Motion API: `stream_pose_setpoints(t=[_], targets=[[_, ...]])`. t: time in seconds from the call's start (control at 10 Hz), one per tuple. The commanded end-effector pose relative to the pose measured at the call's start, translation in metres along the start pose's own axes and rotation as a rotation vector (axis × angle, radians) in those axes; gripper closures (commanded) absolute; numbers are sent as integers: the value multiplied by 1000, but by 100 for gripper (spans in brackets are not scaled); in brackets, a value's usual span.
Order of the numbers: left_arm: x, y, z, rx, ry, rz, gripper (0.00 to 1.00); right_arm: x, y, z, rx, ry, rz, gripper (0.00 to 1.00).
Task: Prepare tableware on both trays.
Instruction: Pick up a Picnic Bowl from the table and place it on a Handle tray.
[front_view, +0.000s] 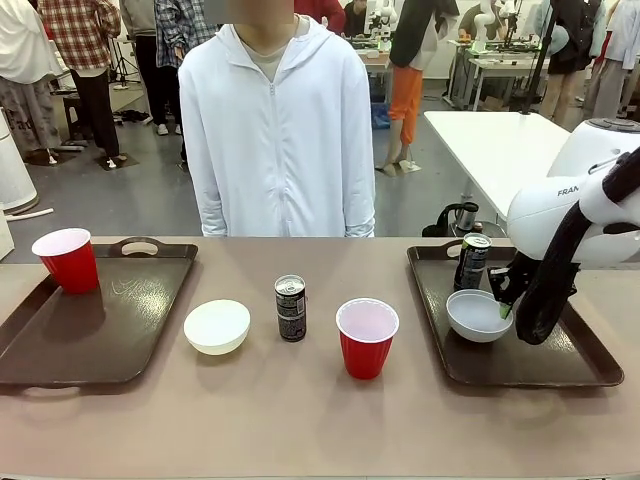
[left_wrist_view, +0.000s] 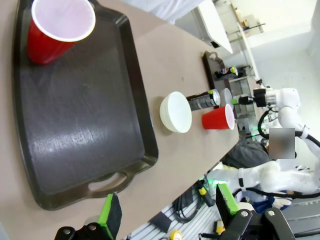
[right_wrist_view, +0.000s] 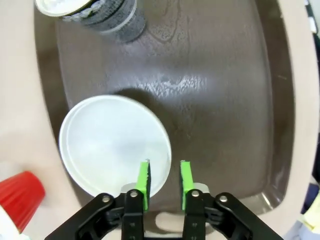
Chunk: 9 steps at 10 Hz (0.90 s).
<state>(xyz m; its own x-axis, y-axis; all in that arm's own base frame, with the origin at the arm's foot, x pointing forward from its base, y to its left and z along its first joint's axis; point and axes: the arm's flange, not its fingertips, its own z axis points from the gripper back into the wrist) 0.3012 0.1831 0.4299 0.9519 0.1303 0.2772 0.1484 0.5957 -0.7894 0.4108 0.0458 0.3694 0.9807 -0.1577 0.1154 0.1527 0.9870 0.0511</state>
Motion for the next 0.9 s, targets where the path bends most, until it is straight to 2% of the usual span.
stream_pose_setpoints(t=[0.0,0.1,0.2,0.3,0.4,0.6,0.7,0.8], targets=[[1,0,1,-8,-15,-5,0,-5,3,26,37,64,62,0],[1,0,1,-8,-15,-5,0,-10,4,40,37,86,103,35],[1,0,1,-8,-15,-5,0,-15,5,53,12,94,135,0],[1,0,1,-8,-15,-5,0,-19,6,68,-10,94,152,15],[1,0,1,-8,-15,-5,0,-25,8,82,-29,95,164,0],[1,0,1,-8,-15,-5,0,-39,8,113,-29,78,199,0],[1,0,1,-8,-15,-5,0,-43,11,123,-13,71,231,6],[1,0,1,-8,-15,-5,0,-33,11,102,-15,87,161,6]])
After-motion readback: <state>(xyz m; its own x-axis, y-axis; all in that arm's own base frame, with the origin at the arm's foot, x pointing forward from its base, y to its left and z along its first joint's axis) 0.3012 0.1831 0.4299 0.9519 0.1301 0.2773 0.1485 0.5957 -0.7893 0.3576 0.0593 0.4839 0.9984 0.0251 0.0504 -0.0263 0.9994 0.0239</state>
